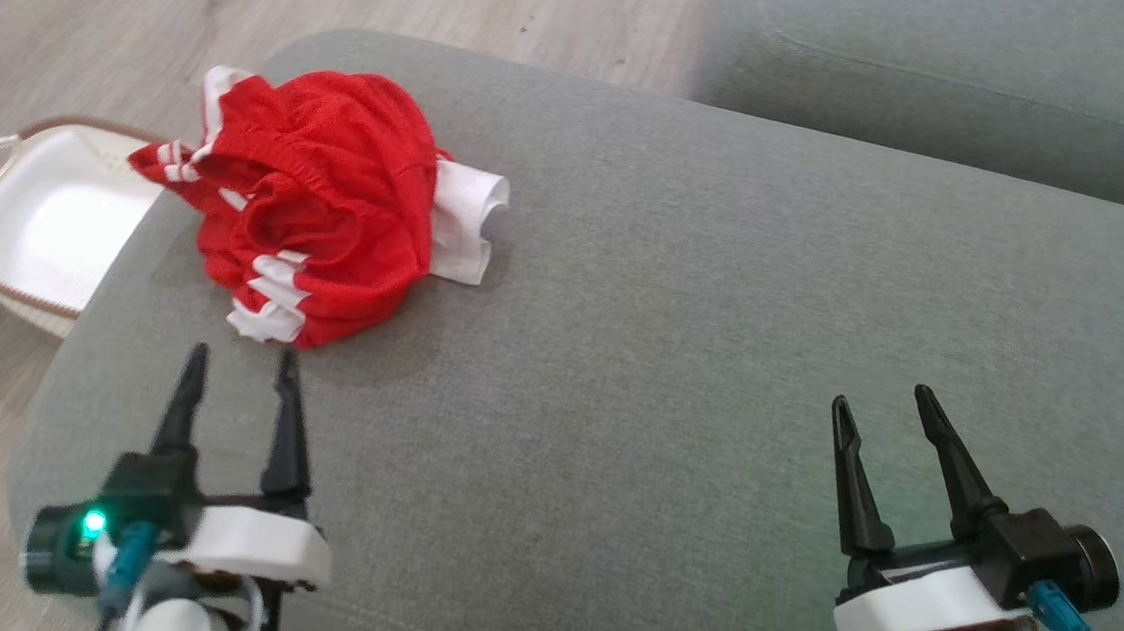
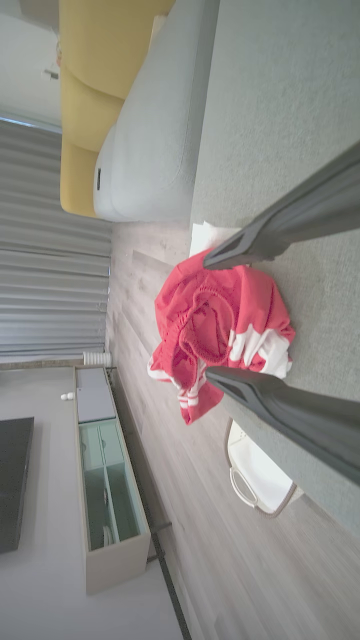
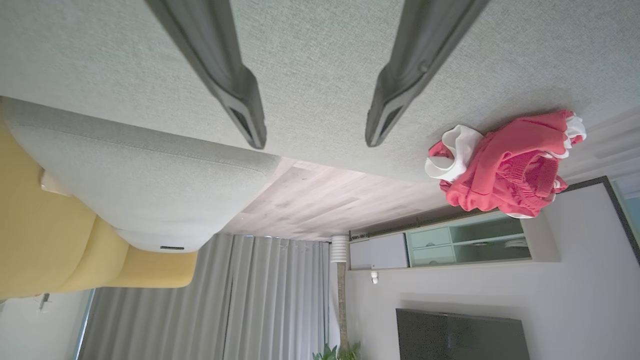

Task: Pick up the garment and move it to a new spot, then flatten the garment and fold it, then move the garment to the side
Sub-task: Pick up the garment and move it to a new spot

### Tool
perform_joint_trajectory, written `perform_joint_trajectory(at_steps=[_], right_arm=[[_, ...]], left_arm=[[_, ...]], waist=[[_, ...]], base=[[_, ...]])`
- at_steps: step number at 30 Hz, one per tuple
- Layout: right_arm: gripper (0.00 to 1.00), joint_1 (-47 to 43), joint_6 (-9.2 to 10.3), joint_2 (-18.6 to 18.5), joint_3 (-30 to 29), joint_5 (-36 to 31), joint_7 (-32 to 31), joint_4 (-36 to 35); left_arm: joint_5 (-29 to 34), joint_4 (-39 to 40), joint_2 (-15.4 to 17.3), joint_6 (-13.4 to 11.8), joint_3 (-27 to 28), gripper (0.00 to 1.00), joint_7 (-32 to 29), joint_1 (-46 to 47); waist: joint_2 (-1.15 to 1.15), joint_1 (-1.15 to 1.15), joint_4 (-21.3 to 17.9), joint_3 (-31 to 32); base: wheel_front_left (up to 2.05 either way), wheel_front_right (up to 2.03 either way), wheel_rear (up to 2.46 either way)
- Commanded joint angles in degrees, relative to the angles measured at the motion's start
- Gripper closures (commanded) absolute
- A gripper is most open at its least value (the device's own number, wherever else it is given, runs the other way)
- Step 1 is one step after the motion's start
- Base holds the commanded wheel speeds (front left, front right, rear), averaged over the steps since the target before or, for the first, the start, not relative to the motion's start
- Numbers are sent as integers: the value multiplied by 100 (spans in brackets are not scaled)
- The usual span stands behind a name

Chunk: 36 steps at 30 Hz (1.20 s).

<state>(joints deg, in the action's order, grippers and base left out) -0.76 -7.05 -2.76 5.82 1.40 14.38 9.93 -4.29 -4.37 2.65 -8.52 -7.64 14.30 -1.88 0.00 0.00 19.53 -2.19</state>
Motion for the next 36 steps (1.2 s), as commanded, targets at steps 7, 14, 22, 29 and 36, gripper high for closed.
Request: perform_joint_trajectory(at_steps=[7,14,22,29,36], right_arm=[[0,313,-44,-12,151,-92,62,-234],[0,623,-44,-115,90,-367,62,-312],[0,1084,-44,-509,93,-456,62,-466],[0,1341,-44,-747,-85,-483,62,-647],[0,1533,-44,-865,-133,-488,62,-663]], left_arm=[[-39,425,73,170,778,0,70,610],[-153,181,447,619,1332,0,70,1967],[-443,-1997,1029,1034,1535,0,-332,4103],[-825,-4055,1261,1183,1606,0,-1772,5399],[-1069,-5337,1228,1338,1583,0,-2195,5905]], waist=[[0,0,33,-400],[0,0,-69,-1060],[0,0,-243,-1807],[0,0,-246,-2283],[0,0,-261,-2475]], base=[[0,0,0],[0,0,0],[0,0,0],[0,0,0],[0,0,0]])
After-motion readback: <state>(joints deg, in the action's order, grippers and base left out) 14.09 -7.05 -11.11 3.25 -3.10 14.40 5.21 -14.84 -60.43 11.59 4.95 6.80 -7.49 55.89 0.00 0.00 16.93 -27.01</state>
